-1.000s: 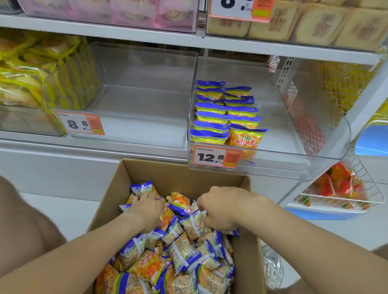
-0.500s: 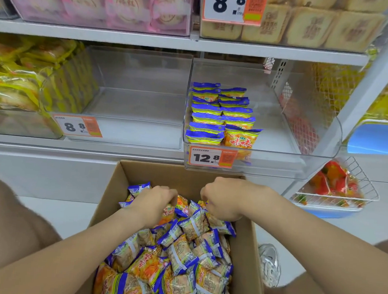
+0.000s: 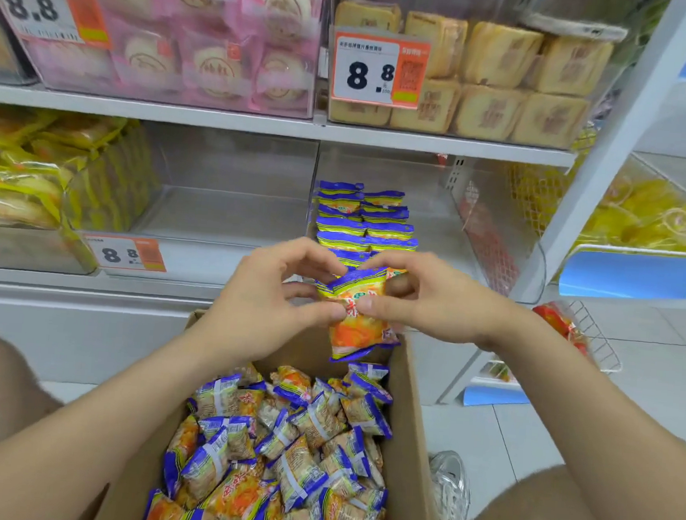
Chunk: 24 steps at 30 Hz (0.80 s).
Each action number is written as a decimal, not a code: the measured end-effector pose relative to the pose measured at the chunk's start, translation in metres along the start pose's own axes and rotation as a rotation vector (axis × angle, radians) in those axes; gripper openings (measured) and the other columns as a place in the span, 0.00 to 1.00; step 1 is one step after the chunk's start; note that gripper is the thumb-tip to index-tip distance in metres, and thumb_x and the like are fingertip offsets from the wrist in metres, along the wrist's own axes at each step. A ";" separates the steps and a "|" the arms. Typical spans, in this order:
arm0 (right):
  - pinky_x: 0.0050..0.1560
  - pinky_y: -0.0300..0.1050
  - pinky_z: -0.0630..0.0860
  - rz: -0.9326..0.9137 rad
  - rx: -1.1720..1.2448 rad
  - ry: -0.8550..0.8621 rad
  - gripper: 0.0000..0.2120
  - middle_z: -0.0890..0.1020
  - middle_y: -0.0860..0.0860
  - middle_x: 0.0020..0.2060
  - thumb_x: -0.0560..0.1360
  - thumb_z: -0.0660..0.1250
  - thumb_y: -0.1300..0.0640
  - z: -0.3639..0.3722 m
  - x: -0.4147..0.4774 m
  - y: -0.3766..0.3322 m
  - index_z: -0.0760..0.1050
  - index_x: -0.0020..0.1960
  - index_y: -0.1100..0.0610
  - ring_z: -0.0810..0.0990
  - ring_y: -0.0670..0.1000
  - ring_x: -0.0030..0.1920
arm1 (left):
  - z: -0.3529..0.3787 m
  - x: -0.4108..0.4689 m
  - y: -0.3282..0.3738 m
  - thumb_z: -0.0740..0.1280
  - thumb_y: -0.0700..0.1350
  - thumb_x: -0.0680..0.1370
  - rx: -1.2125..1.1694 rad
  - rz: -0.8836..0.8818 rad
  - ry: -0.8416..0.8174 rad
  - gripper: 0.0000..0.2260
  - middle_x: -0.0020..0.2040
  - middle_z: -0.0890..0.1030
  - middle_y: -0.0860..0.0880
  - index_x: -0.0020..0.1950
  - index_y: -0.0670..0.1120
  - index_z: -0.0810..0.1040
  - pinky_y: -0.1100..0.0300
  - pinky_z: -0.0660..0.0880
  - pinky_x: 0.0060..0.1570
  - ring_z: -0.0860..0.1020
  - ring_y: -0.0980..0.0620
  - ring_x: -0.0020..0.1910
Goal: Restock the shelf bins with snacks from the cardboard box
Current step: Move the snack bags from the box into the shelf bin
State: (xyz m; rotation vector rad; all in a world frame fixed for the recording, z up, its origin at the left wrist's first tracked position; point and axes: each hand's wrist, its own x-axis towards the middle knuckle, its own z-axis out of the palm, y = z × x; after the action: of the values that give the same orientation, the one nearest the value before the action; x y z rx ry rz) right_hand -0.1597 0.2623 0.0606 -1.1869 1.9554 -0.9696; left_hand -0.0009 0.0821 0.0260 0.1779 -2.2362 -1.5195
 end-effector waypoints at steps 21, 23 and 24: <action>0.50 0.48 0.76 0.404 -0.403 0.381 0.20 0.83 0.55 0.53 0.72 0.78 0.48 -0.033 0.039 0.029 0.81 0.59 0.57 0.80 0.55 0.55 | 0.030 0.020 -0.020 0.64 0.45 0.84 0.971 0.230 -0.161 0.18 0.67 0.76 0.54 0.74 0.52 0.71 0.53 0.76 0.62 0.74 0.51 0.64; 0.52 0.50 0.79 0.430 -0.249 0.344 0.21 0.82 0.52 0.51 0.72 0.78 0.49 -0.036 0.042 0.025 0.78 0.61 0.55 0.82 0.53 0.51 | 0.029 0.020 -0.022 0.64 0.45 0.84 0.974 0.230 -0.164 0.18 0.67 0.77 0.53 0.74 0.52 0.71 0.53 0.76 0.62 0.74 0.50 0.64; 0.52 0.52 0.81 0.438 -0.172 0.329 0.19 0.82 0.52 0.49 0.73 0.78 0.49 -0.037 0.044 0.024 0.76 0.59 0.55 0.82 0.52 0.49 | 0.028 0.020 -0.023 0.64 0.45 0.84 0.977 0.228 -0.167 0.18 0.67 0.77 0.53 0.74 0.52 0.71 0.52 0.76 0.62 0.74 0.50 0.64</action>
State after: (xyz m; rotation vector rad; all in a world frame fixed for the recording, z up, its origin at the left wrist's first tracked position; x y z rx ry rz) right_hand -0.2172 0.2396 0.0536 -0.6606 2.4643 -0.8104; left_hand -0.0338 0.0905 0.0021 0.0705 -2.8243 -0.2389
